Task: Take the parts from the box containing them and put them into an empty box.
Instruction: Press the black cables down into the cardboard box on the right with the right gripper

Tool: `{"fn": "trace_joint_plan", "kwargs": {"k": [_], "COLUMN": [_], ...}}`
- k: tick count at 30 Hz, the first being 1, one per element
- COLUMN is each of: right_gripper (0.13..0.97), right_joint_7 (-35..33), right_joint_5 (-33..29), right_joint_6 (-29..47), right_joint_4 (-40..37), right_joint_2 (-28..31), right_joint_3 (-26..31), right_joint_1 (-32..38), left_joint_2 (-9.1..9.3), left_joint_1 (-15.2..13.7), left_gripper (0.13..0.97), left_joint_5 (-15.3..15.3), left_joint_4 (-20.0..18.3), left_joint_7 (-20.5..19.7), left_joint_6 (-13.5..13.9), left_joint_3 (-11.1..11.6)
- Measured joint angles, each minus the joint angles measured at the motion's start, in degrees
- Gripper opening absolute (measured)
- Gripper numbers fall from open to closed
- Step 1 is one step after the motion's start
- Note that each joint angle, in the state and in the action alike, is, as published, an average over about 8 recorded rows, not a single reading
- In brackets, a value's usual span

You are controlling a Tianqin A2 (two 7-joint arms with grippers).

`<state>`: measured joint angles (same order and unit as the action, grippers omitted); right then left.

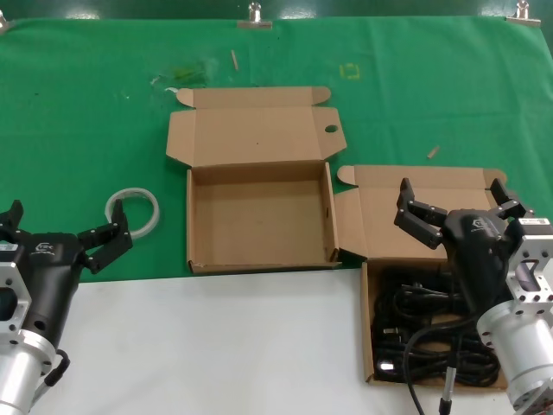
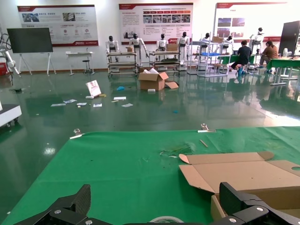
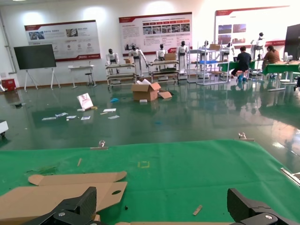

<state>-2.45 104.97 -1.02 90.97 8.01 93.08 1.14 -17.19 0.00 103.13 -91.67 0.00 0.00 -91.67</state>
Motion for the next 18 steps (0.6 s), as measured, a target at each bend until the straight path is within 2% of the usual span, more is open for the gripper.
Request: {"fn": "trace_joint_plan", "kwargs": {"k": [18], "right_gripper": [0.966], "right_joint_7": [0.00], "right_joint_5": [0.00], "right_joint_6": [0.00], "right_joint_4": [0.00], "right_joint_2": [0.00], "right_joint_3": [0.00], "right_joint_1": [0.00], "left_joint_2": [0.00], "left_joint_1": [0.00], "left_gripper": [0.965], "left_joint_5": [0.00], "left_joint_4": [0.00], "left_joint_7": [0.00], "left_joint_6": [0.00], "left_joint_3": [0.00]}}
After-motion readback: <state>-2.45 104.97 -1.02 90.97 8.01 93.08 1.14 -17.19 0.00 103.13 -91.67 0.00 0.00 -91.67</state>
